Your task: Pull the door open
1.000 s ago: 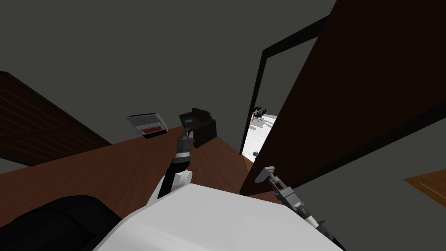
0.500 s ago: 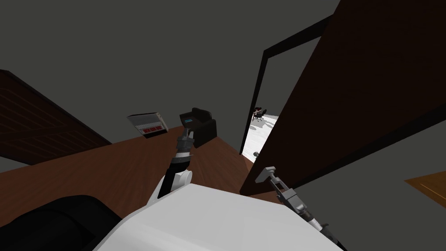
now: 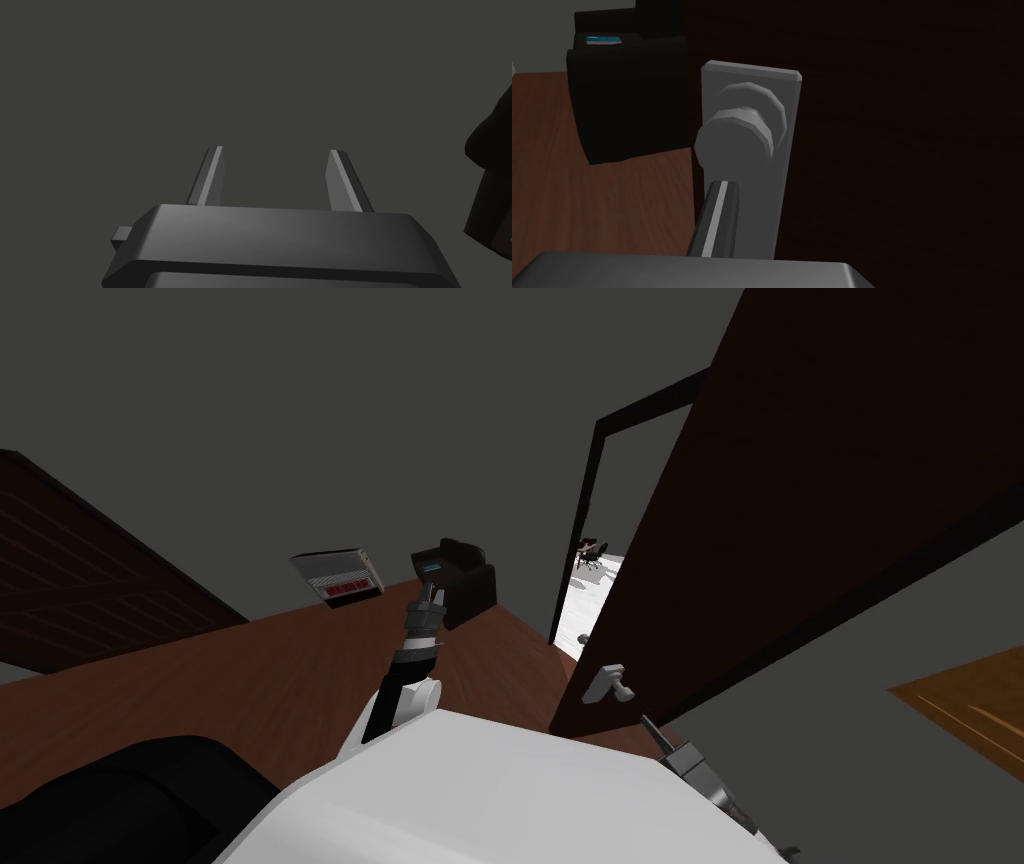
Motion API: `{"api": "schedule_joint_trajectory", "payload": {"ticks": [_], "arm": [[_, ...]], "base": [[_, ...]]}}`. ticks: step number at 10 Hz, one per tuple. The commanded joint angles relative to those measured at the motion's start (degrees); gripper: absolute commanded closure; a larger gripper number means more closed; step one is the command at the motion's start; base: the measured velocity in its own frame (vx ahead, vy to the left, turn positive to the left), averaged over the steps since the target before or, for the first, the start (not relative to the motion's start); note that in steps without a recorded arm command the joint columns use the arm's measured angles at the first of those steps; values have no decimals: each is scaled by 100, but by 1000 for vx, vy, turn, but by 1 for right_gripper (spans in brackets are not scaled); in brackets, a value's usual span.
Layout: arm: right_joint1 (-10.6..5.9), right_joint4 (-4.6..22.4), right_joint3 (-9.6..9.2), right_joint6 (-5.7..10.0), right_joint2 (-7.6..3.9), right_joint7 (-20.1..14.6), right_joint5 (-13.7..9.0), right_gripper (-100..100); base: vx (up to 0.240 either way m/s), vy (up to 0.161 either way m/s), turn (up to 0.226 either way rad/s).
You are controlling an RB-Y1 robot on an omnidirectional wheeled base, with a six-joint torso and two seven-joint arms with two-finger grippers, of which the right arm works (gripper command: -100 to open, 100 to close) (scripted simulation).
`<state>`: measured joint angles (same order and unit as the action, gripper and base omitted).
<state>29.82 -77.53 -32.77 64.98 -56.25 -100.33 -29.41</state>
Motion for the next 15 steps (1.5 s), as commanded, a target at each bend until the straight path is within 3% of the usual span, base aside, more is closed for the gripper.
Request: {"api": "schedule_joint_trajectory", "payload": {"ticks": [1,7,13,14,15], "arm": [[169,107,22,225,-42,-58,-32,-100],[629,397,80,836,-157,-216,-122,-100],[418,626,265,626,-140,-411,-390,-100],[404,643,233,650,-126,-401,-350,-100],[404,643,233,650,-126,-401,-350,100]], "base": [[11,13,-158],[4,42,-90],[100,119,113],[88,56,0],[-7,-19,-19]]}}
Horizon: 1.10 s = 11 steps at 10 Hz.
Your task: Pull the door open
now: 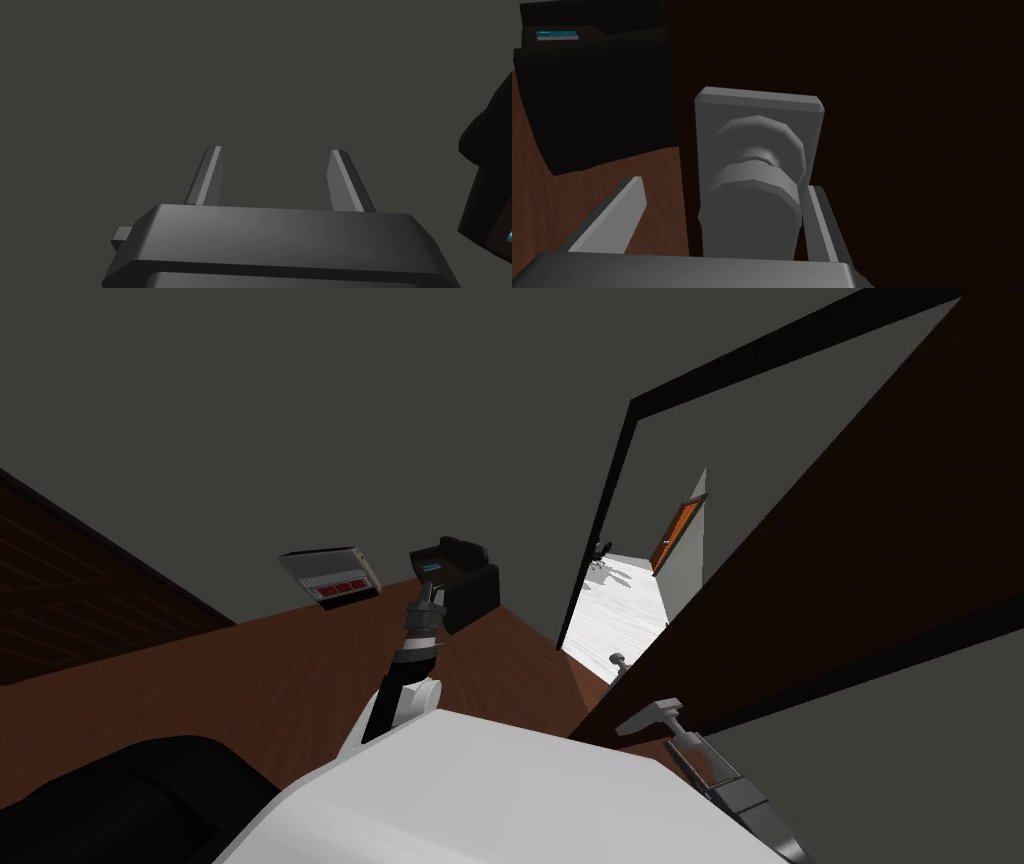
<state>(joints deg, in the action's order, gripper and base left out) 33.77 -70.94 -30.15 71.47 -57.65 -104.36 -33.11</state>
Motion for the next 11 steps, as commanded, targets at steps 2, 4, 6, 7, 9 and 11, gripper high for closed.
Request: {"api": "schedule_joint_trajectory", "payload": {"ticks": [2,4,6,7,9,11], "arm": [[9,-16,-29,0,14,3,20,100],[9,-16,-29,0,14,3,20,100],[-14,243,-40,263,14,-73,47,100],[-12,359,-71,384,27,-109,73,100],[-6,637,-145,674,57,-197,138,100],[-3,791,-186,835,73,-246,174,100]], "base": [[-18,-41,19],[-13,-4,-5],[-20,-7,45],[-47,-30,105],[-46,-34,83],[-51,-31,53]]}}
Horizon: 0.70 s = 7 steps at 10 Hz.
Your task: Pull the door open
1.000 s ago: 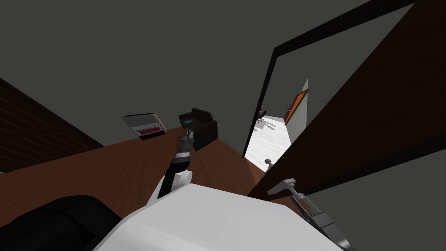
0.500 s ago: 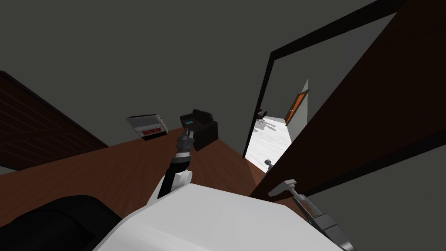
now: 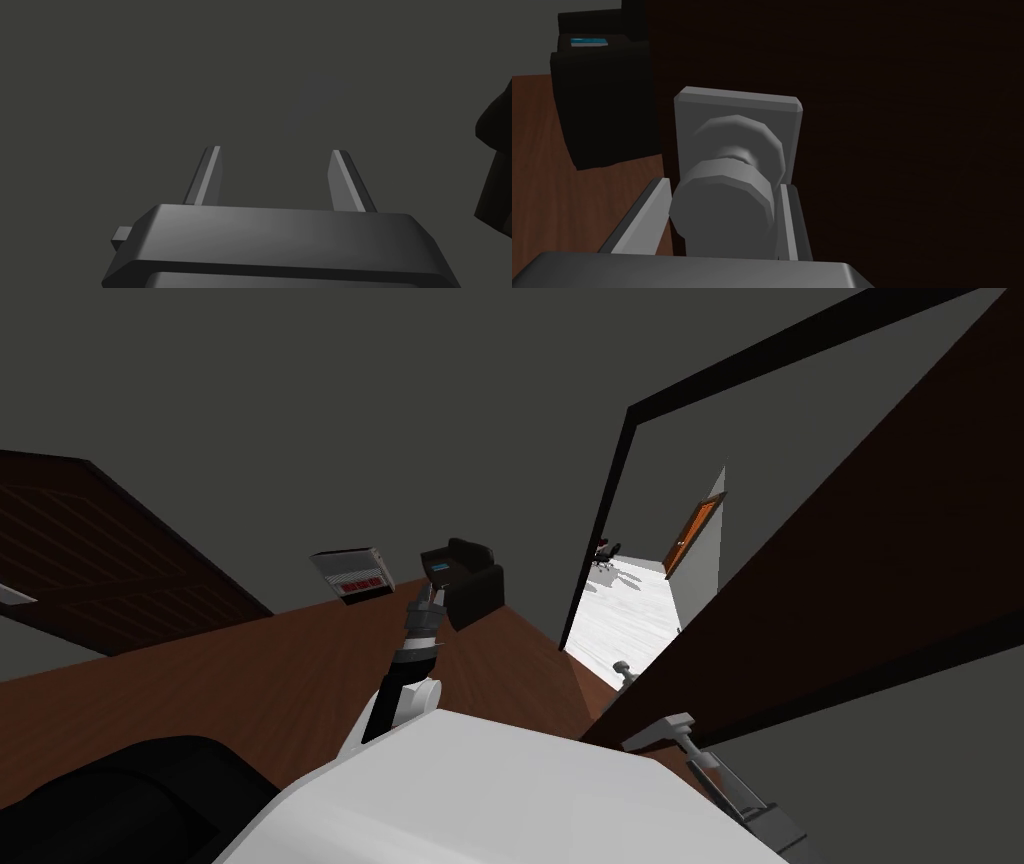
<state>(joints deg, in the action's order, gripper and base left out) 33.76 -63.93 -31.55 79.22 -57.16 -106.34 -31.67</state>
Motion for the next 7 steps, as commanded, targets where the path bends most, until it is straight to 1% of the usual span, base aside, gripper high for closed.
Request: {"api": "schedule_joint_trajectory", "payload": {"ticks": [1,5,7], "arm": [[2,250,-89,227,41,-99,67,100],[18,890,-258,897,106,-300,214,100],[28,1166,-331,1187,133,-386,277,100]], "base": [[-42,-26,56],[-64,-43,90],[-9,-28,-25]]}}
